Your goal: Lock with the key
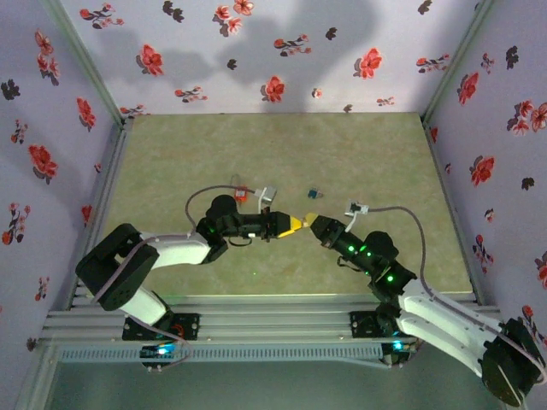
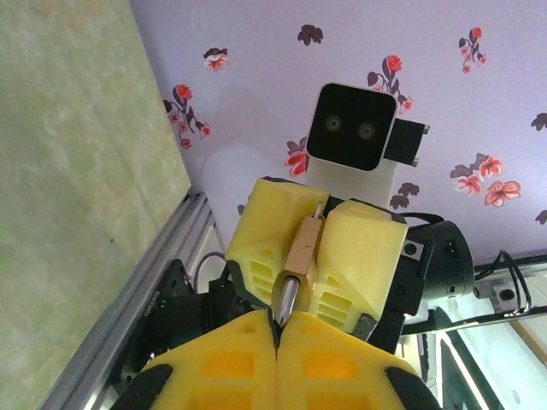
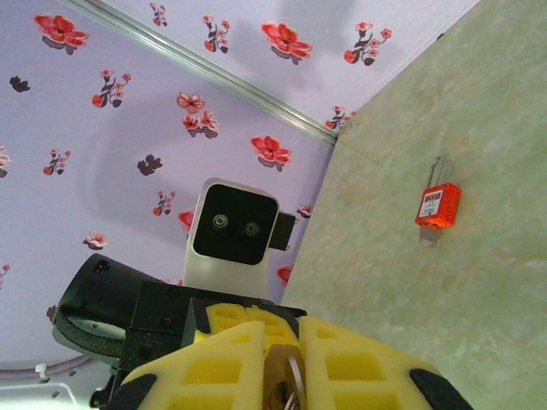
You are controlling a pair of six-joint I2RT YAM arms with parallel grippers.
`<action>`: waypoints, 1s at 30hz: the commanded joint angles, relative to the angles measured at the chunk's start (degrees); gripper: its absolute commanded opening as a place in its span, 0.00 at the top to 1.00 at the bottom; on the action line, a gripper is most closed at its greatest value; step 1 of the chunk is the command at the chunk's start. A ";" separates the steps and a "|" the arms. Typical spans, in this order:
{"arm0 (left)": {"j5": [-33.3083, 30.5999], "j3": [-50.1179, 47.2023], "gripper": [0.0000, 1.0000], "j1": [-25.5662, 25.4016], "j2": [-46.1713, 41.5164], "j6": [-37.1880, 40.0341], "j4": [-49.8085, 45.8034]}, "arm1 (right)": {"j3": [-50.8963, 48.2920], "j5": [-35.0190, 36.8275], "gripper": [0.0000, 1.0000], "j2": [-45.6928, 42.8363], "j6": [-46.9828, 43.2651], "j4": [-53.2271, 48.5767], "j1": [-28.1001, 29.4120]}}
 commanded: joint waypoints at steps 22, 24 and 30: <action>-1.87 -2.57 1.00 1.86 -1.01 -0.73 4.66 | 3.24 2.19 0.30 -17.99 -5.90 -25.30 -3.87; -1.80 -2.45 1.00 1.85 -0.74 -0.96 5.07 | 3.06 1.90 0.30 -18.12 -5.53 -25.33 -4.82; -1.88 -2.43 1.00 1.85 -0.12 -1.74 5.89 | 2.80 0.55 0.33 -15.68 -4.92 -21.52 -5.56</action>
